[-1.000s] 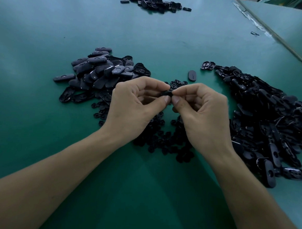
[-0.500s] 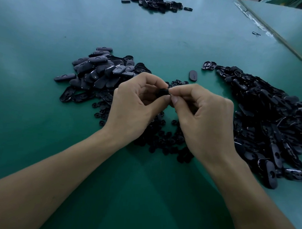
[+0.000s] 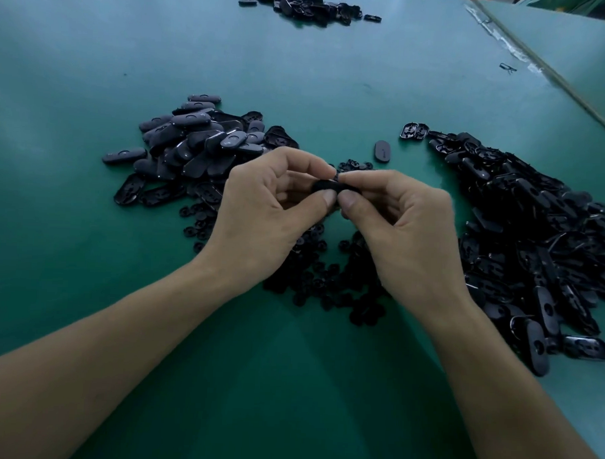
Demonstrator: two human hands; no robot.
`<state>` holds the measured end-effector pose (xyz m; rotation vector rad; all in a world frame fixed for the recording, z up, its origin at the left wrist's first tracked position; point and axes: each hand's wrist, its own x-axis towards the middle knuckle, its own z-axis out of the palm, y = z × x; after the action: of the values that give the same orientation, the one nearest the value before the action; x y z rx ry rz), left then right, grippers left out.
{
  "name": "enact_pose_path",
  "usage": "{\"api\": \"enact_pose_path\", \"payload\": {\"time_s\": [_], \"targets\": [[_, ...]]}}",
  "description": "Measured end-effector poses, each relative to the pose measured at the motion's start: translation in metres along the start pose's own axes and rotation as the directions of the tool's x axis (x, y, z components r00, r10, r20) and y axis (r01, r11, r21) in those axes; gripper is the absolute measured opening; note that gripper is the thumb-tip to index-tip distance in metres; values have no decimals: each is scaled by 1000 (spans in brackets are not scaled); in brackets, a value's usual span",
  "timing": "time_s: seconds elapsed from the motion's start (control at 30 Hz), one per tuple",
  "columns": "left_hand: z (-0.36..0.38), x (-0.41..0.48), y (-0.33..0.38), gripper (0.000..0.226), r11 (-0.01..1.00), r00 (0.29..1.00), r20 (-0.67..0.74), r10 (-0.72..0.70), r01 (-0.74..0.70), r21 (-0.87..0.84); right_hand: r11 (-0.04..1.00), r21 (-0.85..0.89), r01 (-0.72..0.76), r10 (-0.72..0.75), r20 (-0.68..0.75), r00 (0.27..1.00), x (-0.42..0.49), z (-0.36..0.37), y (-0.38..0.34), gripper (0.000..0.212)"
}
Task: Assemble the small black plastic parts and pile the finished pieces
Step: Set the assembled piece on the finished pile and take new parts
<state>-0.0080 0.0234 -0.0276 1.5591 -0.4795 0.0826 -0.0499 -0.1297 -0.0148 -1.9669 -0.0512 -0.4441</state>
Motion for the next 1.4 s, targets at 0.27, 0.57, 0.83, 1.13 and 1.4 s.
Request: {"api": "enact_pose_path", "payload": {"time_s": [0.27, 0.57, 0.83, 1.13, 1.4], "targets": [[-1, 0, -2, 21, 999, 999, -27, -37, 36, -29, 987, 143, -73, 64, 64, 996, 3, -7, -1, 27], [-1, 0, -2, 22, 999, 999, -13, -38, 38, -27, 992, 95, -77, 71, 63, 996, 2, -11, -2, 20], [-2, 0, -2, 26, 999, 999, -15, -49, 49, 2, 997, -11, -74, 74, 35, 997, 4, -6, 0, 17], [-2, -1, 1, 24, 999, 999, -35, -42, 41, -31, 995, -10, -94, 95, 59, 994, 3, -9, -3, 14], [1, -3, 0, 21, 1000, 998, -53, -16, 17, 22, 993, -18, -118, 119, 68, 991, 2, -11, -6, 14]]}}
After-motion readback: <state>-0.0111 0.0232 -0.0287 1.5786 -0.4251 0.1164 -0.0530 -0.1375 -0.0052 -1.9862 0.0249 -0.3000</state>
